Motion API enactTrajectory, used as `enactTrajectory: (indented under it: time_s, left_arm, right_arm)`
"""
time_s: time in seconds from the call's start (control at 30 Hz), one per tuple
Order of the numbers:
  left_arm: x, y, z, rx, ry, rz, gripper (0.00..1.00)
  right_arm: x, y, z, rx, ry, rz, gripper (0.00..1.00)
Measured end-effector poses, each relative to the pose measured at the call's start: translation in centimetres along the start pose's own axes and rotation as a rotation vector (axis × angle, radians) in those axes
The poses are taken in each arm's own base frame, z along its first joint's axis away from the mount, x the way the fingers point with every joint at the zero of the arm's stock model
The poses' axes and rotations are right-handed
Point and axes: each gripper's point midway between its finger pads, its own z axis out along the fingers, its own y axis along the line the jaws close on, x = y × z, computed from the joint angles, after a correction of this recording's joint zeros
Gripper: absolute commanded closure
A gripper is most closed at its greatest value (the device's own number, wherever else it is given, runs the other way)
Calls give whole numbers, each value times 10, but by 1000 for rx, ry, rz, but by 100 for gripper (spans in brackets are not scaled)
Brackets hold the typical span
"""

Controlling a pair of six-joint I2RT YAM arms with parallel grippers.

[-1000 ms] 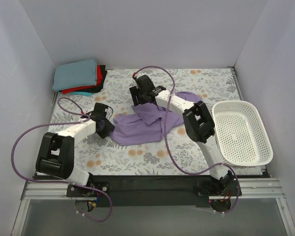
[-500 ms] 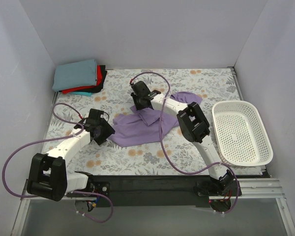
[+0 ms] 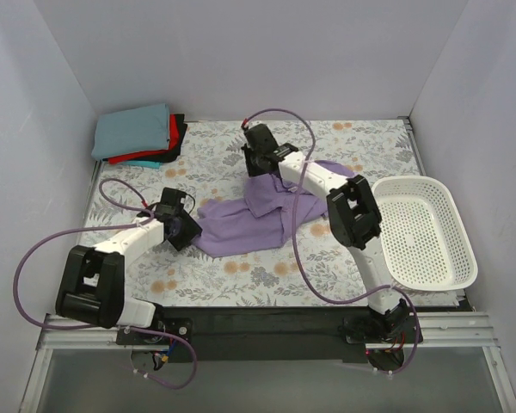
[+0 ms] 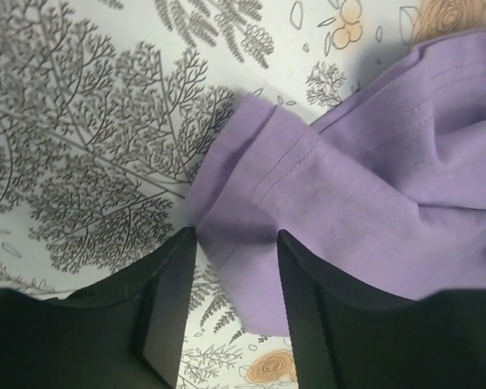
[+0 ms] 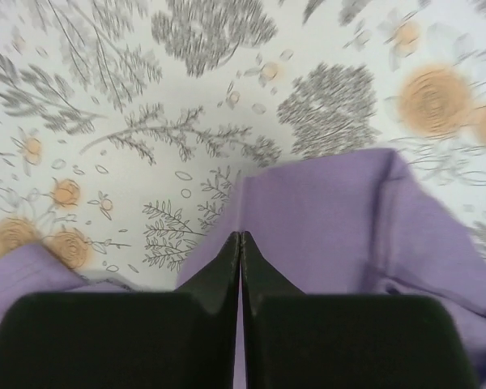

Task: Fold and stack the t-shirts
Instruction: Flatten the tshirt out

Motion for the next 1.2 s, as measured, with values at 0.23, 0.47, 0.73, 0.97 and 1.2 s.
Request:
enactTrajectory:
  time_s: [0.23, 0.47, 0.73, 0.97, 1.2]
  left_arm:
    - [-6, -8, 3, -6, 1, 20, 97]
    - [-36, -40, -34, 78, -66, 54, 100]
    - [-69, -63, -92, 152, -182, 95, 82]
    - [-69, -70, -53, 77, -96, 154, 51]
    - [-61, -63, -45, 58, -67, 160, 53]
  right_arm:
    - [-102, -26, -109, -15, -246, 65, 99]
    - [-146, -61, -222, 13, -441, 109, 99]
    - [-129, -130, -285, 132, -519, 197, 99]
    - [-108, -167, -291, 195, -511, 258, 99]
    - [-81, -180, -286, 224, -470, 288, 99]
